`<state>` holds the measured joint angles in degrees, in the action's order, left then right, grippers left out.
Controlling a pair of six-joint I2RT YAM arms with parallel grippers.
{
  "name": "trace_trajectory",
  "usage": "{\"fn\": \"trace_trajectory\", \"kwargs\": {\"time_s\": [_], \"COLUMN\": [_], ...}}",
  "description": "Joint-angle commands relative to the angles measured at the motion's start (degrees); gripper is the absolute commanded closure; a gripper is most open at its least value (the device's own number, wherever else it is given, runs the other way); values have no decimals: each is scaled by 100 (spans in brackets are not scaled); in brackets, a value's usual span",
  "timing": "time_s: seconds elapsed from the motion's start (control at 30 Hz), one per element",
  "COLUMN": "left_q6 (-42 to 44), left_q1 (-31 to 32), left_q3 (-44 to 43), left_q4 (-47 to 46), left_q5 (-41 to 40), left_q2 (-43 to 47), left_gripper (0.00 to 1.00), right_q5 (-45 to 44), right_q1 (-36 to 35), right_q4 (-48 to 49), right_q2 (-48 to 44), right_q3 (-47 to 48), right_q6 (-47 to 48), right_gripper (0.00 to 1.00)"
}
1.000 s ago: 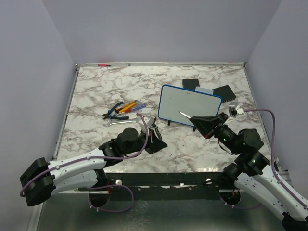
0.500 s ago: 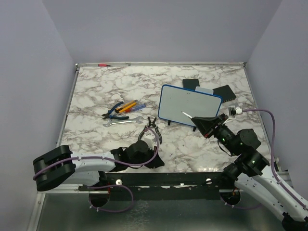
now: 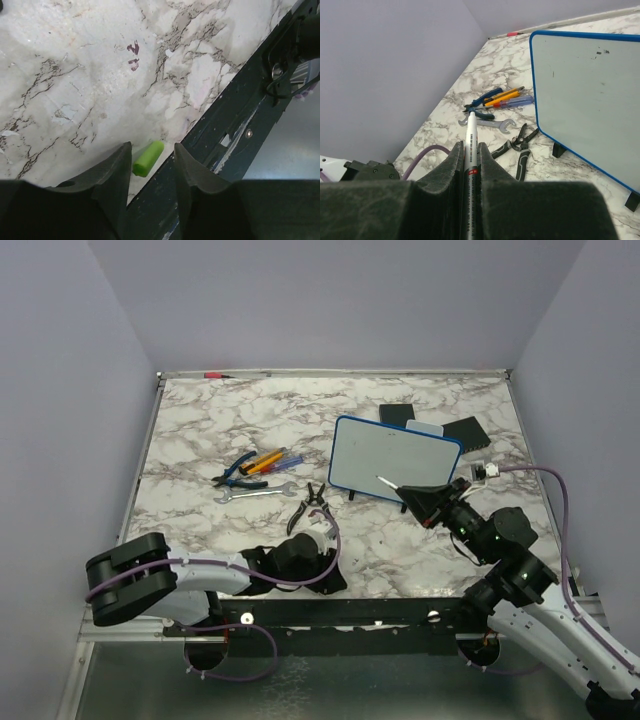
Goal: Write a sentence on the whiteboard
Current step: Place the pen cap at the center of the board.
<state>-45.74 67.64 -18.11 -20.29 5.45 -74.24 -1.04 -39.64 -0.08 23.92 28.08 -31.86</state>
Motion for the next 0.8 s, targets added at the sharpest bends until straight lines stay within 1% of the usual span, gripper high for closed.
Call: {"fn": "trace_trajectory", "kwargs": {"time_s": [0.0, 0.13, 0.2, 0.3, 0.37, 0.47, 0.63, 0.7, 0.77], "left_q6": [59, 227, 345, 493, 612, 853, 1357, 1627, 1877], "left_q1": [28, 30, 30, 22, -7, -166, -602, -906, -1361], "left_q3": [-78, -223, -354, -550, -703, -1025, -1595, -1805, -1963], "left_q4": [363, 925, 1336, 1797, 2164, 2683, 3255, 3416, 3565], "left_q5": [-567, -972, -1121, -1341, -1469, -1468, -1148, -893, -591], "left_q2": [361, 713, 903, 1327, 1620, 1857, 1884, 1850, 1828], "left_gripper": [55, 42, 32, 21, 12, 8, 6, 6, 6], "right_q5": [-144, -150, -128, -87, -84, -88, -42, -33, -24], "right_q1": [0, 0, 0, 0, 6, -4, 0, 3, 1], "right_q4": [-174, -159, -136, -160, -173, -190, -182, -199, -247], "right_q2": [-18, 41, 74, 91, 86, 69, 60, 38, 26], "right_q3": [-76, -65, -50, -9, 5, 3, 13, 34, 75], "right_q6": [-52, -16, -7, 2, 11, 27, 22, 28, 45], "right_gripper": [99, 99, 99, 99, 99, 99, 99, 99, 99]}}
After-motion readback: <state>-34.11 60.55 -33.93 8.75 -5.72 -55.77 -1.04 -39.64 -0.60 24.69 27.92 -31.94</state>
